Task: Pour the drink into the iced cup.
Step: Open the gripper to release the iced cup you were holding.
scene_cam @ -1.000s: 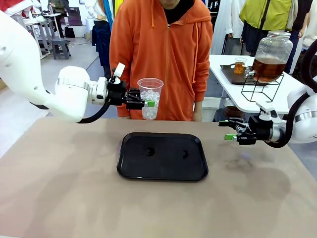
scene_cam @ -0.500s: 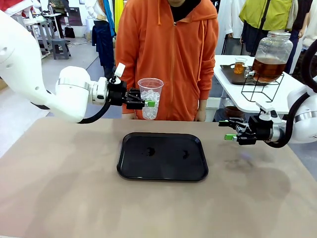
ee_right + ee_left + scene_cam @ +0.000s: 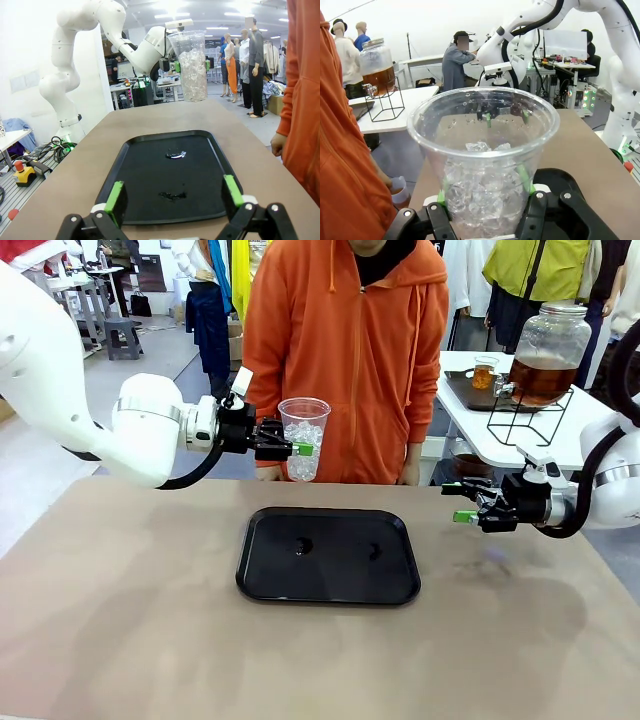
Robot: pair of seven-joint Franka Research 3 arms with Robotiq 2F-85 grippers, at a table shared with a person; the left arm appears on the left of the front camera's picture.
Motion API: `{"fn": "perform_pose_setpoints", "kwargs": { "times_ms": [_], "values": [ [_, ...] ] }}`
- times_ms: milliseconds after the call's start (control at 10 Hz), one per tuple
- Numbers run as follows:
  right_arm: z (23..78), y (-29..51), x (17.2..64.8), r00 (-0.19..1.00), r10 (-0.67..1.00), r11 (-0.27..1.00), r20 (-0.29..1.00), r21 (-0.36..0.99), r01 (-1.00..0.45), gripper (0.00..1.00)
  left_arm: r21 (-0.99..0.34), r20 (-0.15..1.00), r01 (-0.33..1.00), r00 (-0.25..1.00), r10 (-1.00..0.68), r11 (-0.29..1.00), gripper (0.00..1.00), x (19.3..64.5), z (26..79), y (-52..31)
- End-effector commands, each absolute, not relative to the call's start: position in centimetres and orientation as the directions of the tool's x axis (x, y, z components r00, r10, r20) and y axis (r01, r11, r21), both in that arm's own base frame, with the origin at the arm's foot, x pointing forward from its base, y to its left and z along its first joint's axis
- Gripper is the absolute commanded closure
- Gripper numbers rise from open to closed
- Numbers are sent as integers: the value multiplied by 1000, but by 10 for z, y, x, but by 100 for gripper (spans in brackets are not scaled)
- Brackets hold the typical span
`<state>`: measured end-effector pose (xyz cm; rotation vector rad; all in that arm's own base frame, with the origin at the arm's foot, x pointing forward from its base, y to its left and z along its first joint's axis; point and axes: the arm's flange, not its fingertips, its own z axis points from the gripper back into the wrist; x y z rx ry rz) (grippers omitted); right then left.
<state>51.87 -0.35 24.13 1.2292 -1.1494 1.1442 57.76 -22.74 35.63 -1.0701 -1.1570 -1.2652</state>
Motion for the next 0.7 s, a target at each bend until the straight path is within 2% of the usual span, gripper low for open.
{"fn": "perform_pose_setpoints", "kwargs": {
  "times_ms": [0,600],
  "values": [
    [244,-3,520,75,4,16,997,75,-997,0,43,991,999,-38,-126,32,39,577,360,-228],
    [244,-3,520,75,4,16,997,75,-997,0,43,991,999,-38,-126,32,39,577,360,-228]
  ]
}}
